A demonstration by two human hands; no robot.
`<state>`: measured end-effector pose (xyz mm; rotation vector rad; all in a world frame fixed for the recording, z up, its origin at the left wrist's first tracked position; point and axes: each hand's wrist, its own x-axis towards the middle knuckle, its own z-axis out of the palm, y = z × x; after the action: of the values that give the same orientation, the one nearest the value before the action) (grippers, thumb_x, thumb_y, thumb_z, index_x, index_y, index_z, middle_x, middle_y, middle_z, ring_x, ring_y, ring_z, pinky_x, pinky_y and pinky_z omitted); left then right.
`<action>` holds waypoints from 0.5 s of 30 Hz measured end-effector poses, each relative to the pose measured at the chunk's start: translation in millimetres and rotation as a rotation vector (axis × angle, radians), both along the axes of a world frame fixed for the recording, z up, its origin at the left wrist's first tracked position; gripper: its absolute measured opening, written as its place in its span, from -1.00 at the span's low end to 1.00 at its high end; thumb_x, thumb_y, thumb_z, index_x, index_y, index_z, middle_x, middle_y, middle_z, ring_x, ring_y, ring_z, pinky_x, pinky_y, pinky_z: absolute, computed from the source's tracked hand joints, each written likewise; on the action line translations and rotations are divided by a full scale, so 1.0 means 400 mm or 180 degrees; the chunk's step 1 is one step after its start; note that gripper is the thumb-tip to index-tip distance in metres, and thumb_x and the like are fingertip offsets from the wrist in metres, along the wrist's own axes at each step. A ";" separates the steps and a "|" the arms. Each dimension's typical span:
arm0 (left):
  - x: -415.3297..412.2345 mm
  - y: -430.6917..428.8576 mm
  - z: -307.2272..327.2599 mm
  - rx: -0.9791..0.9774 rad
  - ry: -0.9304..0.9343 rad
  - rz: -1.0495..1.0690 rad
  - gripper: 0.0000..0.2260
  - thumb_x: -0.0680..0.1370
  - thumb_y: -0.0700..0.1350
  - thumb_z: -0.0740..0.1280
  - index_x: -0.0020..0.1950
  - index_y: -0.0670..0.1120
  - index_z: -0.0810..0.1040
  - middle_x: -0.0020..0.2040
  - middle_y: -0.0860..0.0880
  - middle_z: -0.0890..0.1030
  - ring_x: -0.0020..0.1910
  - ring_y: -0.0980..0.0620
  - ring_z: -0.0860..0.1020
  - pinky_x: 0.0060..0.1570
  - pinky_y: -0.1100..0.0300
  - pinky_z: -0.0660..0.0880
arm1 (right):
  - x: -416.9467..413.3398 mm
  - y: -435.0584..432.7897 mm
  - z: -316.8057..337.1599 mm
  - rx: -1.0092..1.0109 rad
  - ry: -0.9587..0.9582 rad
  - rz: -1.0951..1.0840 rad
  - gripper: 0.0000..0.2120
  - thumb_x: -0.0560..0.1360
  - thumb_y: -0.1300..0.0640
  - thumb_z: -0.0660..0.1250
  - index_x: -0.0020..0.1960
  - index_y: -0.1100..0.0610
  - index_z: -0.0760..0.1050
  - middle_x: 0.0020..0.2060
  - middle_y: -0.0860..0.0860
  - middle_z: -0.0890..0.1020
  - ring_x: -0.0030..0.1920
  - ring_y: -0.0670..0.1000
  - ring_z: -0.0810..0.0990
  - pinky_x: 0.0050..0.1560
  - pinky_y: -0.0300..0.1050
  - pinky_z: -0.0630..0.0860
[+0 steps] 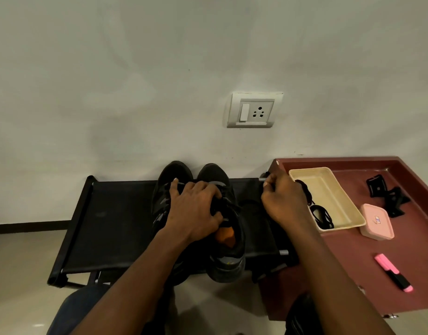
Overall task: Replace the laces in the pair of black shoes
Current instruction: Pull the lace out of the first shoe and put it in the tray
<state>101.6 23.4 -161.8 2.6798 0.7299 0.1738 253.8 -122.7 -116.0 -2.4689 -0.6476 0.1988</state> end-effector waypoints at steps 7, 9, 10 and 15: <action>0.020 -0.008 -0.012 0.0173 -0.0199 -0.0111 -0.81 0.51 0.13 0.42 0.08 0.19 0.51 0.33 0.12 0.50 0.40 0.01 0.38 0.58 -0.24 -0.10 | -0.028 0.015 -0.009 -0.0934 0.0214 0.0777 -0.76 0.57 0.07 0.40 0.24 -0.07 0.54 0.12 -0.05 0.63 0.13 0.01 0.60 0.25 0.08 0.54; 0.024 -0.010 -0.014 0.0215 -0.0252 -0.0156 -0.82 0.51 0.10 0.43 0.08 0.17 0.56 0.33 0.11 0.51 0.40 0.00 0.39 0.57 -0.22 -0.05 | -0.025 0.016 -0.012 -0.0584 0.0914 0.0938 -0.82 0.55 0.09 0.44 0.10 -0.13 0.53 0.01 -0.10 0.64 0.00 -0.08 0.63 0.09 -0.04 0.60; 0.026 -0.012 -0.015 0.0218 -0.0301 -0.0170 -0.83 0.51 0.09 0.43 0.08 0.16 0.58 0.33 0.10 0.52 0.40 0.00 0.40 0.56 -0.22 -0.02 | -0.027 0.018 -0.014 -0.0448 0.1188 0.1033 -0.83 0.54 0.07 0.47 0.06 -0.13 0.53 -0.05 -0.10 0.65 -0.06 -0.10 0.64 -0.01 -0.12 0.59; 0.024 -0.007 -0.009 -0.0059 -0.0648 -0.0194 -0.87 0.51 0.03 0.46 0.04 0.12 0.63 0.25 0.09 0.57 0.30 0.01 0.45 0.43 -0.08 0.21 | -0.039 0.030 -0.035 -0.0580 0.1042 0.1202 -0.72 0.46 0.07 0.56 -0.01 -0.11 0.46 -0.19 -0.04 0.68 -0.19 -0.08 0.68 -0.16 -0.10 0.62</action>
<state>111.1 20.6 -165.5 2.6137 0.5833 0.4148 238.3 -110.5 -130.0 -2.3799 -0.9773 0.8208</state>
